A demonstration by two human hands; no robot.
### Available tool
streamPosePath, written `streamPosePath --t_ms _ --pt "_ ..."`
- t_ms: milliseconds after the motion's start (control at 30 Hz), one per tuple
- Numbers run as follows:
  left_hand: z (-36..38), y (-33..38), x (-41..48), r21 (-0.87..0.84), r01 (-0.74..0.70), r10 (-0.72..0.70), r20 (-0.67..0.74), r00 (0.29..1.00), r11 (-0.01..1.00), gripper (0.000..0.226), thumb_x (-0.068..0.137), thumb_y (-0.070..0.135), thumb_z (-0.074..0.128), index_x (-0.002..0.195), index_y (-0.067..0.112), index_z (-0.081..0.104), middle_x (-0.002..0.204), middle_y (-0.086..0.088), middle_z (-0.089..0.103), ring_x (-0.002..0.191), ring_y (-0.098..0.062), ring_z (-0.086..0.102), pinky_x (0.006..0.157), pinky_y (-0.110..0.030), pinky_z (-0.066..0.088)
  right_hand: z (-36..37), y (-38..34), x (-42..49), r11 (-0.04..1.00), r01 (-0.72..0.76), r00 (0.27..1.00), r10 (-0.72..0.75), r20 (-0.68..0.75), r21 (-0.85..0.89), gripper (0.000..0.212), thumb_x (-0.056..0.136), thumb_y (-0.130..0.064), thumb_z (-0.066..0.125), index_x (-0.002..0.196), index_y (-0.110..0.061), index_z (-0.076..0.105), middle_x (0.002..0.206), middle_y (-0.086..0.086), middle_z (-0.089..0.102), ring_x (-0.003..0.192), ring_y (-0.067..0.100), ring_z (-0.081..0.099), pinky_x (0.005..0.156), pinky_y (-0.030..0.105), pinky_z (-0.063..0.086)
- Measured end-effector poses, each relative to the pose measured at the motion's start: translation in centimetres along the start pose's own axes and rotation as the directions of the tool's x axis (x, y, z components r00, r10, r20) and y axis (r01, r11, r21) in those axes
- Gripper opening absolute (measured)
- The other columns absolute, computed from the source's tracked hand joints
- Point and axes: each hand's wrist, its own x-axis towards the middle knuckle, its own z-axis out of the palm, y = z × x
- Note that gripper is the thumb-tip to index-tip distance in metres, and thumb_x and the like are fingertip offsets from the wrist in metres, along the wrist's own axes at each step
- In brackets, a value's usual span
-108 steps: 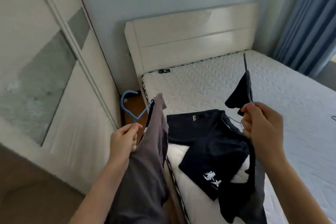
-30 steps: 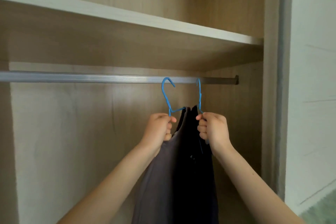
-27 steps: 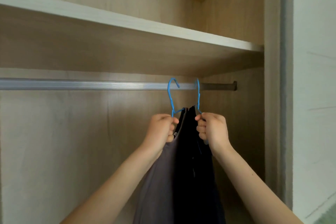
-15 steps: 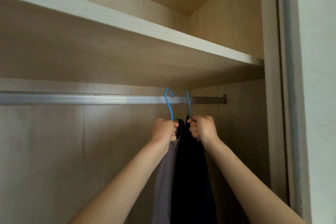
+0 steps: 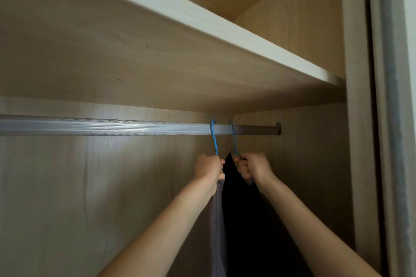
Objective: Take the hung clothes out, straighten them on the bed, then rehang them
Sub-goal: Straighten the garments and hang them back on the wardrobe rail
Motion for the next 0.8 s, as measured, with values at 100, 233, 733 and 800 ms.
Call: streamPosePath --t_ms 100,233,733,800 --pt "0.4 -0.9 0.4 -0.047 0.039 -0.038 0.017 0.999 0.998 0.02 0.095 -0.006 0.033 0.108 -0.005 0.048 0.058 -0.006 0.037 0.017 -0.001 0.025 0.024 -0.01 0.015 -0.9 0.5 0.5 0.999 -0.025 0.999 0.026 -0.02 0.035 0.038 0.102 -0.013 0.026 0.068 -0.008 0.042 0.027 -0.008 0.025 0.019 0.0 0.02 0.022 0.012 0.012" --pt "0.6 -1.1 0.9 -0.125 0.1 -0.088 0.097 0.991 0.987 0.029 0.098 -0.005 0.029 0.076 0.0 0.048 0.028 0.002 0.039 0.016 -0.002 0.026 0.023 -0.009 0.015 -2.0 1.0 0.9 0.996 0.02 0.996 -0.028 -0.084 -0.091 0.036 0.101 -0.013 0.028 0.069 -0.011 0.043 0.028 -0.008 0.026 0.021 0.001 0.02 0.025 0.013 0.013" --pt "-2.0 -1.6 -6.6 0.552 -0.372 0.37 0.12 0.921 0.746 0.011 0.09 0.006 0.055 0.092 0.006 0.065 0.089 -0.012 0.068 0.092 -0.027 0.063 0.078 -0.028 0.047 -3.6 1.3 -6.7 0.707 0.257 0.905 -0.416 -0.093 -0.659 0.029 0.099 -0.018 0.042 0.121 -0.007 0.058 0.103 0.005 0.058 0.085 0.015 0.053 0.066 0.025 0.043" --pt "-3.5 -2.1 -10.2 0.612 -0.524 0.554 0.163 0.816 0.592 0.026 0.088 0.009 0.056 0.113 0.004 0.062 0.104 -0.014 0.067 0.101 -0.03 0.062 0.089 -0.035 0.045 -4.4 1.6 -11.6 0.633 0.417 0.824 -0.566 -0.021 -0.652 0.031 0.1 -0.02 0.043 0.127 -0.012 0.056 0.11 -0.002 0.059 0.095 0.011 0.056 0.076 0.02 0.043"
